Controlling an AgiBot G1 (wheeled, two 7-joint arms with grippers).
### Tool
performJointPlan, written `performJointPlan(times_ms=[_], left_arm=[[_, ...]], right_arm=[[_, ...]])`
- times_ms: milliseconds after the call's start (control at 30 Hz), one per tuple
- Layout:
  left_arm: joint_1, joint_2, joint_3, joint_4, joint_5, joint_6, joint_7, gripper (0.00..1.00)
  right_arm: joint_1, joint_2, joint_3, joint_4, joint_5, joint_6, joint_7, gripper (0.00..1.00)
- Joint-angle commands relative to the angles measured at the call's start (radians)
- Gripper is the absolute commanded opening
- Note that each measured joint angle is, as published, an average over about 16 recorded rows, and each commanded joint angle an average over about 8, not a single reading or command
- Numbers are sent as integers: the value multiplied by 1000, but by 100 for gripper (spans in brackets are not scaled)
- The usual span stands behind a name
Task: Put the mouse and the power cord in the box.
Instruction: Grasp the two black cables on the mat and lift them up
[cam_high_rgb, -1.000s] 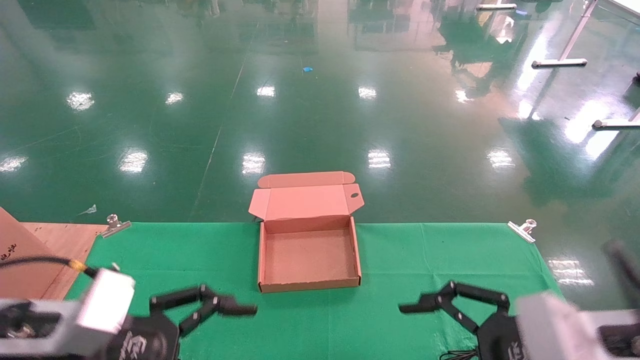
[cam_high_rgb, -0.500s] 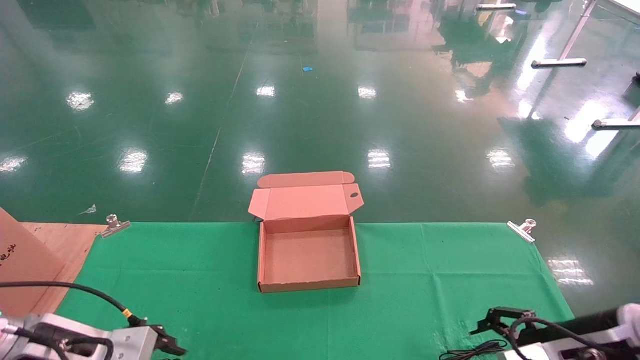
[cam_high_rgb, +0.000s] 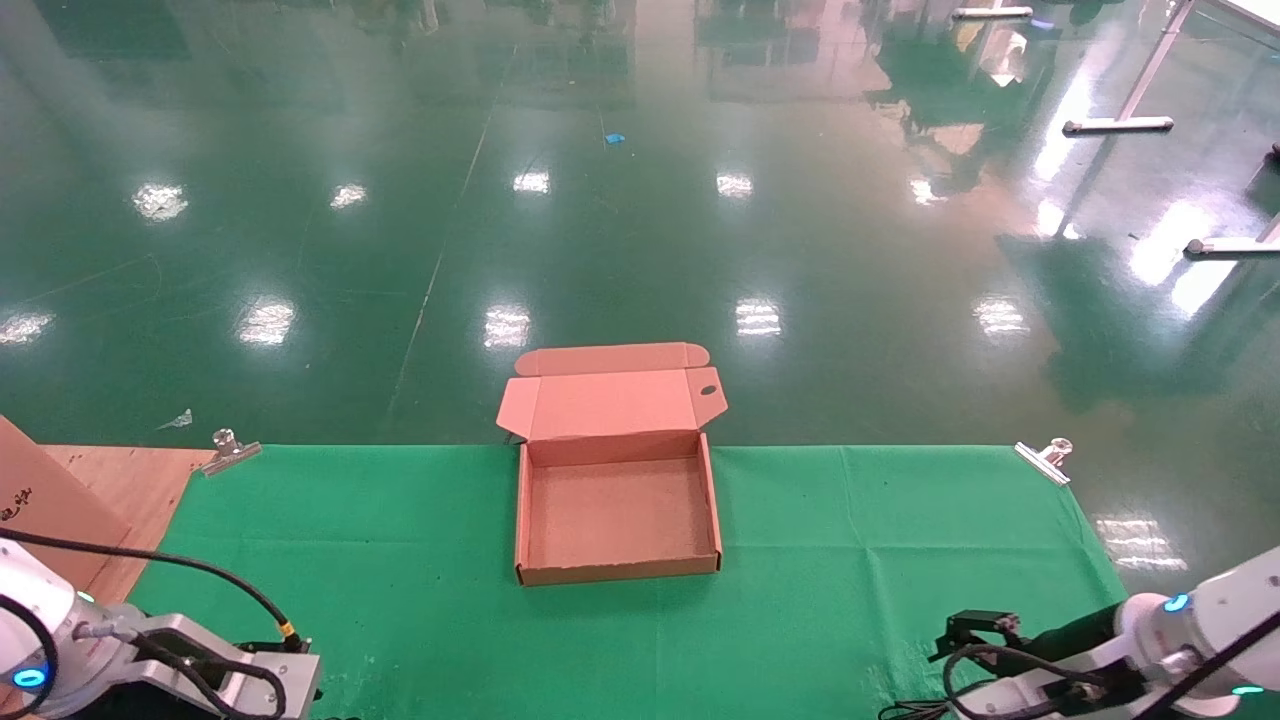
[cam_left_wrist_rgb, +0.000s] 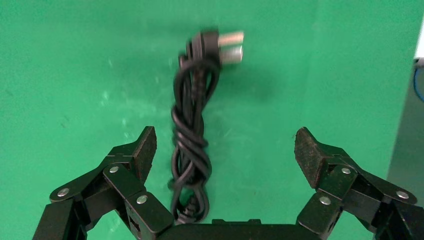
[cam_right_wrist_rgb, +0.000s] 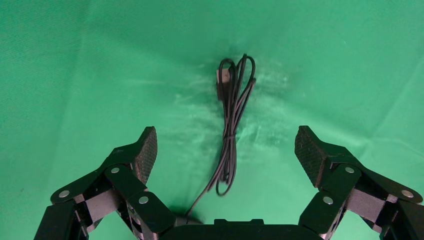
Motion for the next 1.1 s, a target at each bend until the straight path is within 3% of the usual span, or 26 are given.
performJointPlan(times_ms=[33, 467, 767, 833, 1033, 1100], left_arm=[[-8, 25, 11, 53, 23, -33, 25, 100], [-9, 84, 0, 263, 11, -106, 146, 100], [-12, 71, -25, 340, -23, -151, 198, 100], [-14, 72, -29, 349, -28, -153, 210, 100], [-19, 79, -30, 371, -31, -151, 242, 26], [-20, 83, -29, 377, -29, -152, 249, 1]], right_arm=[[1, -21, -4, -43, -1, 16, -29, 100], [27, -150, -24, -356, -47, 158, -156, 100], [66, -226, -24, -537, -37, 194, -265, 100], [74, -236, -22, -569, -33, 197, -282, 82], [101, -257, -16, -649, -23, 204, -326, 7], [108, -263, -16, -669, -22, 206, -338, 0]])
